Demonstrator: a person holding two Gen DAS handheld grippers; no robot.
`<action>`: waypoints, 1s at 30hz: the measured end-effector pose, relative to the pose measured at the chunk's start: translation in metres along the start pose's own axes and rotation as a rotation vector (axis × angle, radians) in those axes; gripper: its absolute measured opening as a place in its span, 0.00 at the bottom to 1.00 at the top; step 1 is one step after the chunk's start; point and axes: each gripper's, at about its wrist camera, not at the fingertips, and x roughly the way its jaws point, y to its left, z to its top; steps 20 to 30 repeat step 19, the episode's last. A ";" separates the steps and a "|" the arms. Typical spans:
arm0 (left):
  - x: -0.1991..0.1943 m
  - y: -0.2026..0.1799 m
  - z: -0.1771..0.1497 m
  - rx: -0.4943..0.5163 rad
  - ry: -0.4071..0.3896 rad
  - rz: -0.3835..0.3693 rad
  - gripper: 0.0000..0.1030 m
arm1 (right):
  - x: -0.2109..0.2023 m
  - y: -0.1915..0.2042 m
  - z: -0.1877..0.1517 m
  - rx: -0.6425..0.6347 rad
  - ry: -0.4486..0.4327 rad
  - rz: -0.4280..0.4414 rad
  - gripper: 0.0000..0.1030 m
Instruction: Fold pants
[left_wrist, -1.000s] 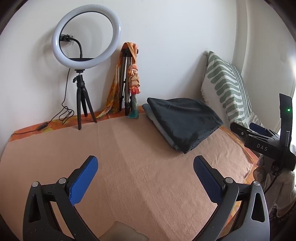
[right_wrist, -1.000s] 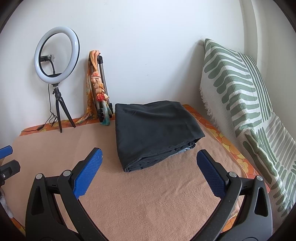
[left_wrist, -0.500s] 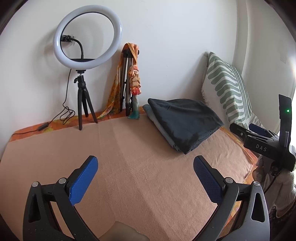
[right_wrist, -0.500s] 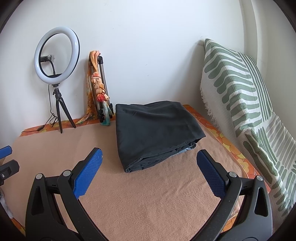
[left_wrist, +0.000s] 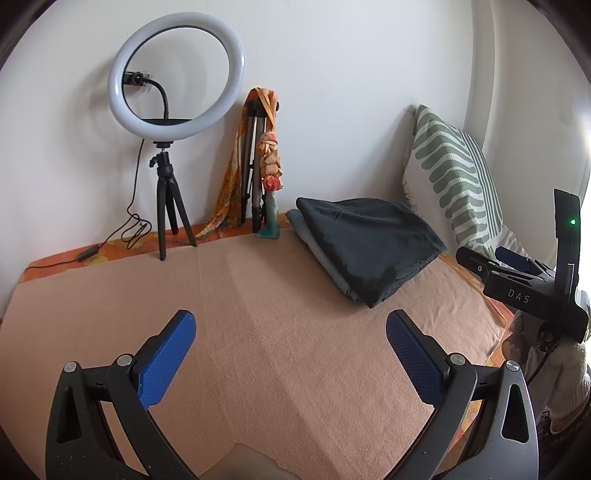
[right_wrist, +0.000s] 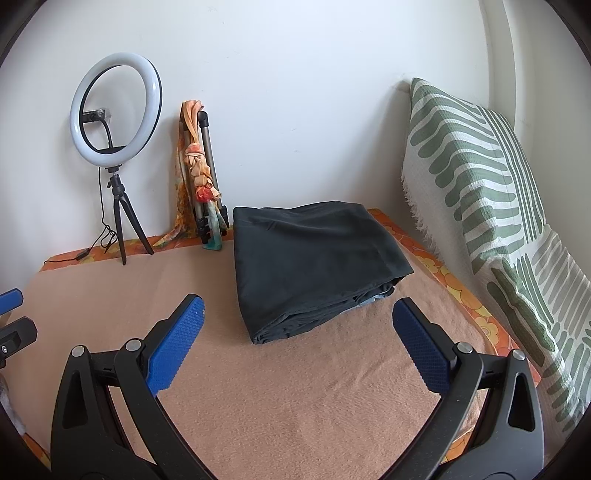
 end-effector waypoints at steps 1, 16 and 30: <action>0.000 0.000 0.000 0.000 -0.001 0.000 1.00 | 0.000 0.000 0.000 0.000 0.000 0.000 1.00; -0.005 0.002 -0.001 0.008 -0.012 0.005 1.00 | 0.002 0.005 0.001 -0.001 0.004 0.005 1.00; -0.005 0.003 0.000 0.008 -0.010 0.001 1.00 | 0.003 0.007 0.001 -0.004 0.004 0.005 1.00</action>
